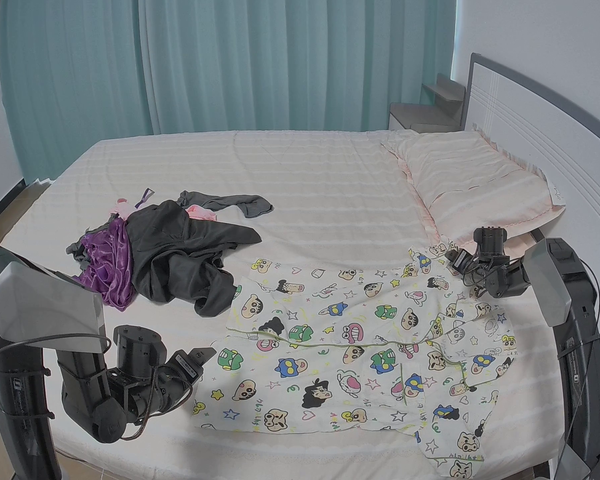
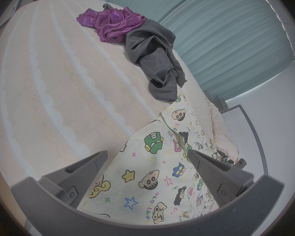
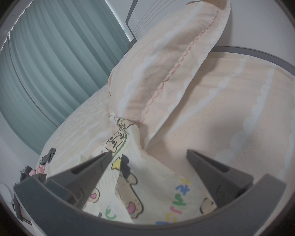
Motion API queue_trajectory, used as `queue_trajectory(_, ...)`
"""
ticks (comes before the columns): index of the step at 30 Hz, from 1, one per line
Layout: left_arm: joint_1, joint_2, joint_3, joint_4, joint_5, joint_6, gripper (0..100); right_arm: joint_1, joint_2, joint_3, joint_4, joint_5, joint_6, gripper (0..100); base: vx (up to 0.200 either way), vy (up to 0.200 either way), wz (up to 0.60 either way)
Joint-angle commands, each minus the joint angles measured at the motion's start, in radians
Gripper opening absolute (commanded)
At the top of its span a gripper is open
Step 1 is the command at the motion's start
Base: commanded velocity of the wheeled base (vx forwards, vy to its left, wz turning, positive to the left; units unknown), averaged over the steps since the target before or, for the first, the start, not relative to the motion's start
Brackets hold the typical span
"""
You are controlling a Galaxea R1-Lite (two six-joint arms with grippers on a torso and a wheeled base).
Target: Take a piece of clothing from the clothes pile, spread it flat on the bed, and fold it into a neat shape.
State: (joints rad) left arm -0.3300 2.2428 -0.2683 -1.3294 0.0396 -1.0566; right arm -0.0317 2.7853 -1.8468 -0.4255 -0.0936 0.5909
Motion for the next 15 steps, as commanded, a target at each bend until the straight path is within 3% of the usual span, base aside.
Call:
queue_trajectory(1,0.0,-0.003,0.001,-0.001,0.0,-0.003,100,-0.004,-0.079,0.08,-0.013,-0.005,-0.017,100,0.0,0.0,0.0)
queue_trajectory(6,0.0,-0.008,0.003,-0.001,0.0,-0.01,100,-0.017,-0.211,0.31,-0.18,-0.005,-0.036,100,0.0,0.0,0.0)
queue_trajectory(8,0.0,-0.008,0.003,-0.001,0.0,-0.01,100,-0.016,-0.219,0.325,-0.19,-0.005,-0.037,100,0.0,0.0,0.0)
queue_trajectory(9,0.0,-0.009,0.004,-0.001,-0.001,-0.01,100,-0.013,-0.293,0.452,-0.269,-0.005,-0.055,100,0.0,0.0,0.0)
queue_trajectory(15,-0.017,-0.026,0.018,-0.001,-0.007,-0.01,100,0.006,-0.448,0.73,-0.358,-0.005,-0.066,100,0.0,0.0,0.0)
